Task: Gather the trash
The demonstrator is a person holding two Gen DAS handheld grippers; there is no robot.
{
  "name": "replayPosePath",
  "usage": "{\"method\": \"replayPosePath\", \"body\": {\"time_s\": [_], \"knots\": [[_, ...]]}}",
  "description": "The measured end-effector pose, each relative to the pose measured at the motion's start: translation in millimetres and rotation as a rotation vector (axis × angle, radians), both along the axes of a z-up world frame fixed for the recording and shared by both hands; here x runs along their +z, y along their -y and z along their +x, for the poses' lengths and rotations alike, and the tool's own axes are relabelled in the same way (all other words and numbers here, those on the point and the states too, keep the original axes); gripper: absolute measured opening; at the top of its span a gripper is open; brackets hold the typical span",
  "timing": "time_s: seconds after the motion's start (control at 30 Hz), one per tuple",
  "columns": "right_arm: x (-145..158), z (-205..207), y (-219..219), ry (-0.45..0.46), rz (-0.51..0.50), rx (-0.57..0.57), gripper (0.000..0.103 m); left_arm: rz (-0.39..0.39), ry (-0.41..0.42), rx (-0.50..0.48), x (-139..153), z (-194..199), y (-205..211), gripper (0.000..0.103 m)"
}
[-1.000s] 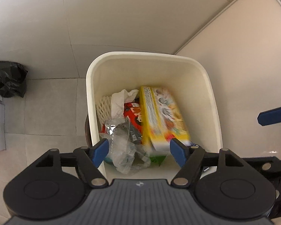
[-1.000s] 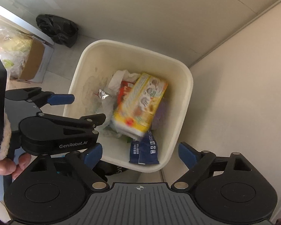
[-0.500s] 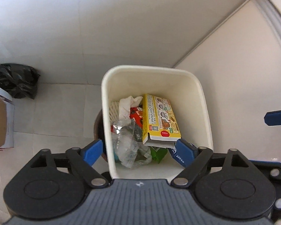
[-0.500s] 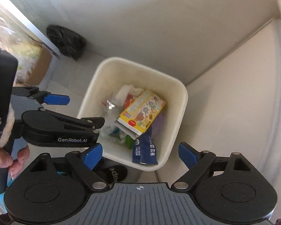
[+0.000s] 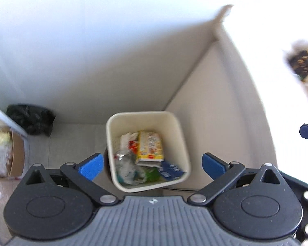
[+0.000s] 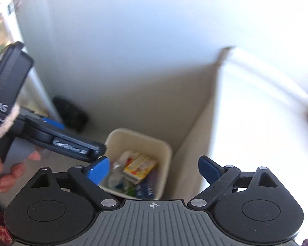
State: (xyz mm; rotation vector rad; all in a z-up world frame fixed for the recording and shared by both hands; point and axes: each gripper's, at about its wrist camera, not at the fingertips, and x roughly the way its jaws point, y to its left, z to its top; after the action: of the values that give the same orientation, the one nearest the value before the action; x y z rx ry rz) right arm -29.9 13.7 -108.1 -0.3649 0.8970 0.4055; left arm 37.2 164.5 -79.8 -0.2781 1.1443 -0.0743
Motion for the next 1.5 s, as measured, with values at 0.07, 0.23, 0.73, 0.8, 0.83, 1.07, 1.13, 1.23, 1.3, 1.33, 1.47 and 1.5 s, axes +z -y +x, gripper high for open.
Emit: {"method": "replayPosePath", "body": {"time_s": [0.07, 0.23, 0.73, 0.8, 0.83, 1.07, 1.13, 1.23, 1.3, 1.33, 1.47, 1.5], "knots": [[16, -10, 18, 0.037, 0.016, -0.069, 0.099, 0.011, 0.032, -0.03, 23, -5, 15, 0.102], [45, -28, 58, 0.072, 0.051, -0.233, 0.1, -0.011, 0.087, -0.076, 63, -18, 47, 0.103], [69, -41, 131, 0.043, 0.098, -0.526, 0.103, 0.145, 0.058, -0.1, 103, -33, 105, 0.103], [69, -45, 132, 0.037, 0.097, -0.537, 0.103, 0.155, 0.066, -0.082, 105, -34, 106, 0.103], [67, -45, 132, 0.035, 0.099, -0.54, 0.103, 0.161, 0.069, -0.075, 105, -34, 106, 0.103], [63, -48, 128, 0.026, 0.095, -0.531, 0.103, 0.173, 0.068, -0.061, 110, -41, 104, 0.103], [64, -50, 126, 0.025, 0.094, -0.528, 0.103, 0.174, 0.067, -0.063, 110, -42, 104, 0.103], [64, -48, 126, 0.023, 0.091, -0.529, 0.103, 0.174, 0.067, -0.064, 110, -42, 103, 0.103], [63, -48, 126, 0.022, 0.089, -0.529, 0.103, 0.174, 0.064, -0.062, 109, -41, 104, 0.103], [63, -48, 126, 0.02, 0.088, -0.529, 0.103, 0.174, 0.062, -0.061, 108, -41, 105, 0.103], [62, -48, 127, 0.016, 0.085, -0.528, 0.103, 0.172, 0.059, -0.065, 107, -40, 105, 0.103], [62, -47, 127, 0.015, 0.084, -0.528, 0.103, 0.171, 0.058, -0.067, 107, -40, 105, 0.103]]}}
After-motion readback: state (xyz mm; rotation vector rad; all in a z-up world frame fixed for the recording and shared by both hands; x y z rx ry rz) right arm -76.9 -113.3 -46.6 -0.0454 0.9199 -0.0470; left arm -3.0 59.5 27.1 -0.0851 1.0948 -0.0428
